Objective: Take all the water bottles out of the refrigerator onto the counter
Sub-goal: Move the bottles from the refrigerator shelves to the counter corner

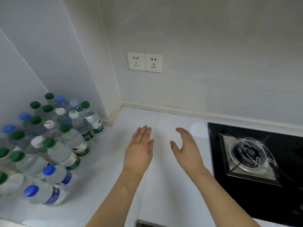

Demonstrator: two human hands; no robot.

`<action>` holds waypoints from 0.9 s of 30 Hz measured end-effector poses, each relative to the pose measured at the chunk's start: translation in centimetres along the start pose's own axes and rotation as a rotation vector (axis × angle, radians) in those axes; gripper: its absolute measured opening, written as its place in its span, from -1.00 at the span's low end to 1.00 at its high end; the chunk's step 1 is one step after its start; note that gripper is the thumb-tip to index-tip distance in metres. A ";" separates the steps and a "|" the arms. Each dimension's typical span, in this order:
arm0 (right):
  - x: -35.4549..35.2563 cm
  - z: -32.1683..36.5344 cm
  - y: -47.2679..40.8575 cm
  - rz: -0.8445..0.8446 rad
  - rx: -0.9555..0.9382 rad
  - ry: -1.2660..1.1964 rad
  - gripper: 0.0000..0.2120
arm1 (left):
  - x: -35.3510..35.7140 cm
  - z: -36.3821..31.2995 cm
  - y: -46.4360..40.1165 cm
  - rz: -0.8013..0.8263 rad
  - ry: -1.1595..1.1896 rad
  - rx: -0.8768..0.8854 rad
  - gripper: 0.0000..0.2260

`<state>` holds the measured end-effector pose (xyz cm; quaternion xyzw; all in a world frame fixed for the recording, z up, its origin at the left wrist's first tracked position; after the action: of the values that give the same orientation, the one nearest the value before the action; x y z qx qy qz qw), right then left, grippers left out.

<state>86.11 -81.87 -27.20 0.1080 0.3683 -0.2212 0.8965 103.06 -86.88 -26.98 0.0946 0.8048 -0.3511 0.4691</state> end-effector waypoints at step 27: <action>-30.6 -27.2 27.0 -0.704 0.553 -0.075 -0.53 | 8.8 -45.2 6.0 0.394 0.370 0.763 -0.56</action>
<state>63.00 -38.78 -23.87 0.2035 0.2769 -0.6065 0.7170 70.04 -54.46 -22.84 0.4726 0.6551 -0.5032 0.3070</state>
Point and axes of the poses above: each hand's wrist, its own y-axis away from the middle knuckle, its own x-axis out of the palm, z = x × y, the point moved 5 cm from there along -y, towards the middle knuckle, and after that the axes turned 12 degrees about x, right-handed, at the moved point
